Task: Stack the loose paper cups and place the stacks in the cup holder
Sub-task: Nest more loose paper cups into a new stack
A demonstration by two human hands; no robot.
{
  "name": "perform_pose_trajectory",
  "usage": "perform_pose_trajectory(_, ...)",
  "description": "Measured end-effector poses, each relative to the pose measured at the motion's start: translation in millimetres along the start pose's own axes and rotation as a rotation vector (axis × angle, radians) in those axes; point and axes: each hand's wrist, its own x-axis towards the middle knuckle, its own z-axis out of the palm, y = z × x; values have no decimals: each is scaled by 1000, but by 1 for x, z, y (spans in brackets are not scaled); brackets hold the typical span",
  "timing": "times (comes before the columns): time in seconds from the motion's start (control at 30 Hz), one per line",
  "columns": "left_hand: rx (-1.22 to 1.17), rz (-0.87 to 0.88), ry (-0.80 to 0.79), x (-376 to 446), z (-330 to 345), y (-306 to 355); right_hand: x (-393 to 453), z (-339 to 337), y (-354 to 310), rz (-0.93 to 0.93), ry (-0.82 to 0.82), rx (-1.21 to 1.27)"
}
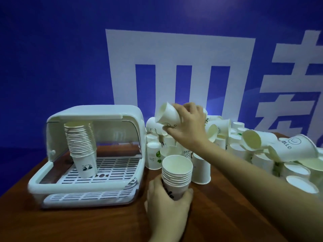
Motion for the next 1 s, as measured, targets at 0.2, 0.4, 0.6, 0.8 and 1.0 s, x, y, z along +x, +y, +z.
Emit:
perform_pose_trajectory(0.2, 92, 55, -36, -1, 0, -1, -92, -75, -23, 394, -37, 668)
perform_pose_trajectory(0.4, 88, 59, -120, -5, -1, 7, -98, -91, -22, 446, -117, 711)
perform_pose_trajectory(0.6, 99, 42, -147, -6, 1, 9, -100, -88, -19, 349, -250, 578)
perform_pose_trajectory(0.8, 57, 69, -210, -12, 4, 16, -117, -103, -15, 410, -265, 587)
perform_pose_trajectory(1.0, 78, 108, -371, -30, 25, 26, -159, -176, 9, 211, 186, 137)
